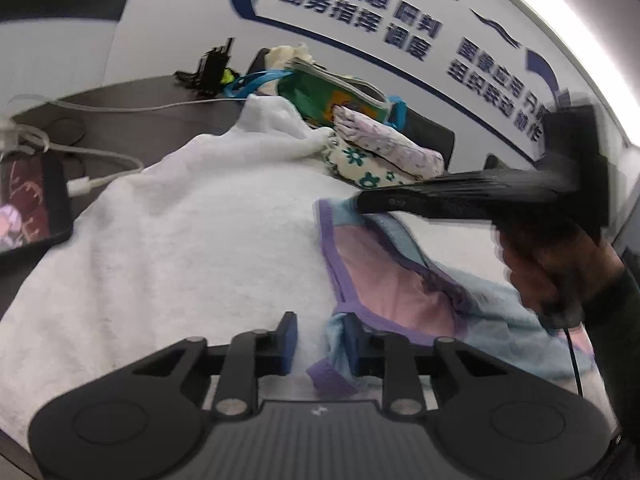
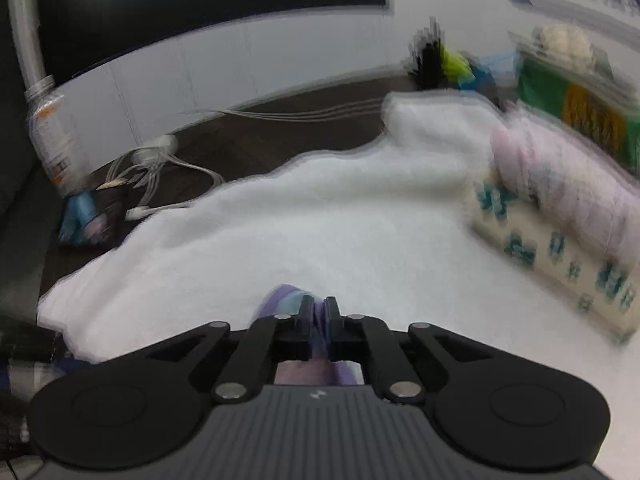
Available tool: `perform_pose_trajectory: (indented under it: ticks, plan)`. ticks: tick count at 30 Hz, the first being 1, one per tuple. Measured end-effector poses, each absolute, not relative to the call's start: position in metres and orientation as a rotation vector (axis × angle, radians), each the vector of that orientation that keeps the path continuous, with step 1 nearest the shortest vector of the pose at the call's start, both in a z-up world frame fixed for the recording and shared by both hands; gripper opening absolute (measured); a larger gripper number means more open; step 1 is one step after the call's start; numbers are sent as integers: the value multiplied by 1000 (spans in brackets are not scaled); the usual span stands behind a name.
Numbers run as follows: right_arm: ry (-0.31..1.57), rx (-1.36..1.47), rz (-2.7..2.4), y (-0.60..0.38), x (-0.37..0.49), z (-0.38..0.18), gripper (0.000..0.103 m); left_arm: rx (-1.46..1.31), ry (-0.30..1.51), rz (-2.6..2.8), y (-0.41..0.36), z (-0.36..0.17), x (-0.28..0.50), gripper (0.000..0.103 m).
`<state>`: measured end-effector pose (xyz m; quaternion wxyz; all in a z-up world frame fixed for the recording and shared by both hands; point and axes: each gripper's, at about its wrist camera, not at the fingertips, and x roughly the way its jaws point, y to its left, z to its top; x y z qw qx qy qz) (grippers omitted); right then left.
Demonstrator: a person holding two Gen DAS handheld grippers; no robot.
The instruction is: Fold clothes
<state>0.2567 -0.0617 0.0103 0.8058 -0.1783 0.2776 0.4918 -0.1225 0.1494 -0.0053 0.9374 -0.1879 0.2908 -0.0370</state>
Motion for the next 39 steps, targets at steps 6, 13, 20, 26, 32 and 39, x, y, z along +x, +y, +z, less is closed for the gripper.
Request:
perform_pose_trajectory:
  ticks: [6, 13, 20, 26, 32, 39]
  plan:
    - [459, -457, 1130, -77, 213, 27, 6, -385, 575, -65, 148, -6, -125, 23]
    - [497, -358, 1132, -95, 212, 46, 47, -344, 547, -40, 145, 1, -138, 39]
    - [633, -362, 1088, -53, 228, 13, 47, -300, 588, -18, 137, 3, -141, 39]
    - [640, -437, 987, -28, 225, -14, 7, -270, 574, -9, 122, 0, -139, 5]
    - [539, -327, 887, -78, 217, 20, 4, -423, 432, -130, 95, 29, -138, 3]
    - [506, -52, 645, -220, 222, 54, 4, -394, 270, -372, -31, 63, -101, 4]
